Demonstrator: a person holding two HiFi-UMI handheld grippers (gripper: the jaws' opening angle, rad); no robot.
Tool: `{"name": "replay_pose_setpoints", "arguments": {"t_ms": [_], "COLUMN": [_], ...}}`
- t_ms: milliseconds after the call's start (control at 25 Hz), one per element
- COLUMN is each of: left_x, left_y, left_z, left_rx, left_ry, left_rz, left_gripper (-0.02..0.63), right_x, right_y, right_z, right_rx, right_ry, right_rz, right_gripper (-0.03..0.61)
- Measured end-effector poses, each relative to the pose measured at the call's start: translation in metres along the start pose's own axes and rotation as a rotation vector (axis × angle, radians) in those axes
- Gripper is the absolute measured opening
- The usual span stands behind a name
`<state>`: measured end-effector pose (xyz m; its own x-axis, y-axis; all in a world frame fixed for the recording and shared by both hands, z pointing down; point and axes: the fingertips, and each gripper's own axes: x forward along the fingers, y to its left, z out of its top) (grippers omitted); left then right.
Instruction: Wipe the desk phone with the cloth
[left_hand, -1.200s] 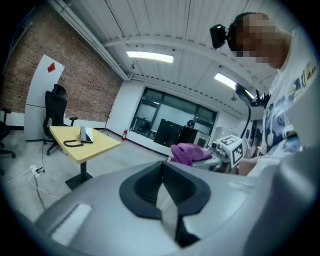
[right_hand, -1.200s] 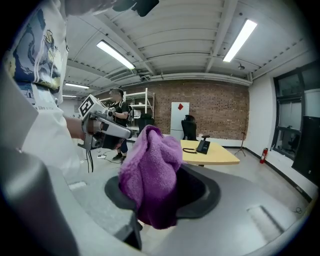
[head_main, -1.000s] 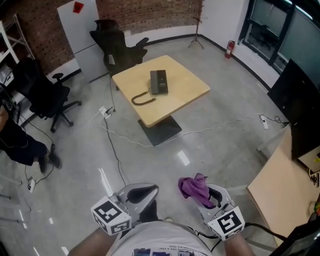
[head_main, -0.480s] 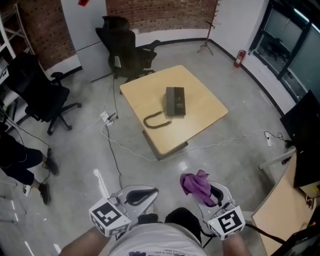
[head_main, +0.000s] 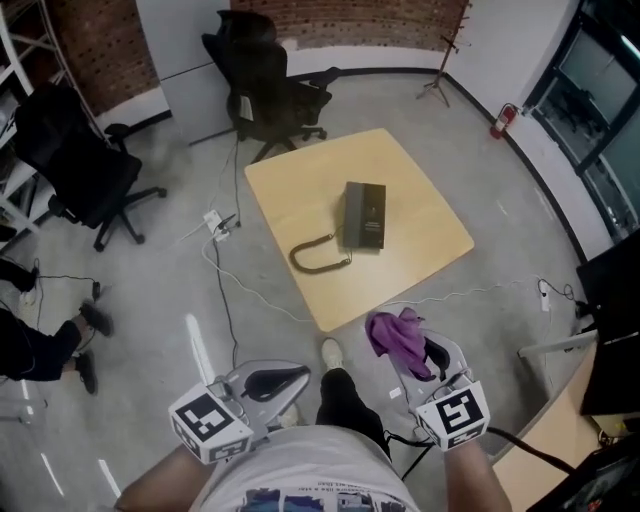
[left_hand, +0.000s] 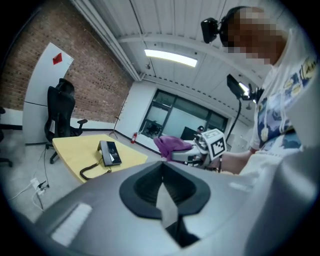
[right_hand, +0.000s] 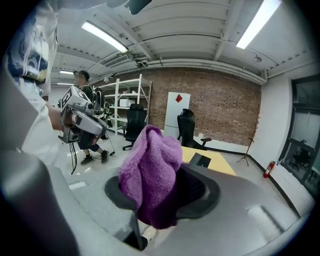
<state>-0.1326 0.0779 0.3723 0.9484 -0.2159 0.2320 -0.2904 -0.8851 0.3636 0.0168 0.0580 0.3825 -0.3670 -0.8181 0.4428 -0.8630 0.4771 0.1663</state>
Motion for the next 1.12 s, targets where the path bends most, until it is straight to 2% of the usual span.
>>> {"name": "replay_pose_setpoints", "arguments": {"t_ms": [120, 320, 600, 800, 1120], "left_x": [0.021, 0.06, 0.09, 0.107, 0.12], "left_y": [0.017, 0.041, 0.07, 0.082, 0.093], "left_z": [0.019, 0.057, 0.082, 0.081, 0.095], "left_rx": [-0.004, -0.003, -0.049, -0.06, -0.079], "left_ry": [0.013, -0.018, -0.045, -0.056, -0.061], "left_rz": [0.031, 0.074, 0.154, 0.217, 0.25], "left_gripper": [0.004, 0.005, 0.005, 0.005, 0.005], "right_x": [0.029, 0.083, 0.151, 0.195, 0.261], "right_y": [-0.033, -0.099, -0.173, -0.205, -0.238], "right_z": [-0.001, -0.003, -0.023, -0.044, -0.068], "right_rx": [-0.02, -0.091, -0.253, -0.336, -0.454], "right_ry": [0.023, 0.06, 0.187, 0.241, 0.342], "right_rz": [0.032, 0.061, 0.059, 0.081, 0.064], "right_gripper": [0.161, 0.16, 0.16, 0.16, 0.16]}}
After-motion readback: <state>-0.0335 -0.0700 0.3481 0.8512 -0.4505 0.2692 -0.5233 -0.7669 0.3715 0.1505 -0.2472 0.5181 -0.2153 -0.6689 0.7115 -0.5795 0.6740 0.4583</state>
